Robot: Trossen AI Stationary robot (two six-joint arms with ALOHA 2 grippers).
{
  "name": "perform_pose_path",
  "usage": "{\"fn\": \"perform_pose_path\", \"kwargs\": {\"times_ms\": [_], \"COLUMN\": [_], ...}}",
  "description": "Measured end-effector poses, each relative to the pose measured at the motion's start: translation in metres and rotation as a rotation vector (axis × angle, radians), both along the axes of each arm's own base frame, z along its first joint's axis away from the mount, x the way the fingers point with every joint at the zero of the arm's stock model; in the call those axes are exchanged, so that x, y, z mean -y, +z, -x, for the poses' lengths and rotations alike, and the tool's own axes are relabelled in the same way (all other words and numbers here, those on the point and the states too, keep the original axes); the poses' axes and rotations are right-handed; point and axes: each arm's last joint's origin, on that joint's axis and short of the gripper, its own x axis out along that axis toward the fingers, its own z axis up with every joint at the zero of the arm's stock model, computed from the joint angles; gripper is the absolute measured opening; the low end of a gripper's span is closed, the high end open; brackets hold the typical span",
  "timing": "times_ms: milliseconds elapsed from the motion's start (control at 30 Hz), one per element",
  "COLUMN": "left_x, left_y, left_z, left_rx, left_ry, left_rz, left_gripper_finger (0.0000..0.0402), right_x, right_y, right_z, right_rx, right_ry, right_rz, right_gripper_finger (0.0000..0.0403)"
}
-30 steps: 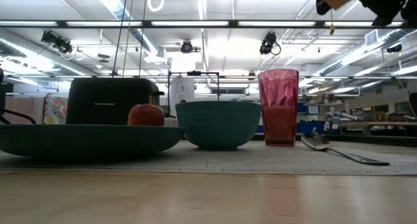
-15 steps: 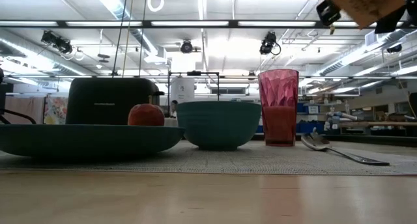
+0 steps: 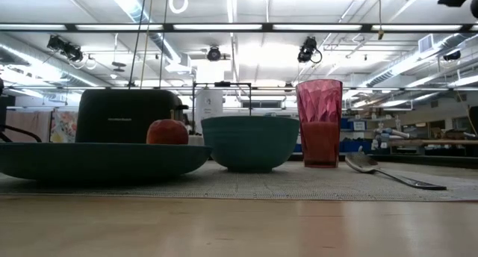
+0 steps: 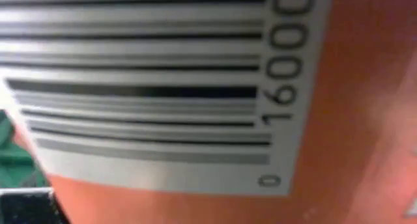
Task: Arrange a breakfast setting
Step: Pour the cereal from the orange cereal box into the dark green bowl
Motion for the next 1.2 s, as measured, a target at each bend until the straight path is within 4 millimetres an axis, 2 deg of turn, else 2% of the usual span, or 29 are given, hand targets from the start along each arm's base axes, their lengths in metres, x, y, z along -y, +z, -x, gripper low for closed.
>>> {"fn": "perform_pose_path", "kwargs": {"times_ms": [300,667,833,1033,1200], "left_x": [0.005,0.007,0.007,0.007,0.008], "left_y": [0.007,0.008,0.007,0.005,0.002], "left_z": [-0.001,-0.001,-0.003,-0.006,-0.008], "left_rx": [0.075,0.088,0.083,0.062,0.031], "left_ry": [-0.033,0.006,0.006,0.005,-0.001], "left_rz": [-0.001,0.020,0.018,0.013,-0.023], "left_gripper_finger": [0.0309,0.0309,0.0309,0.0309,0.0309], "right_x": [-0.007,-0.014,-0.011,-0.009,-0.005], "right_y": [0.013,-0.001,-0.017,-0.030,-0.051], "right_z": [0.039,0.058,0.065,0.057,0.051], "right_rx": [0.141,0.036,-0.062,-0.218,-0.380], "right_ry": [0.021,0.057,-0.087,-0.268,-0.477], "right_rz": [-0.140,-0.133,-0.123,-0.030,0.067], "right_gripper_finger": [0.0287,0.0287,0.0287,0.0287,0.0287]}}
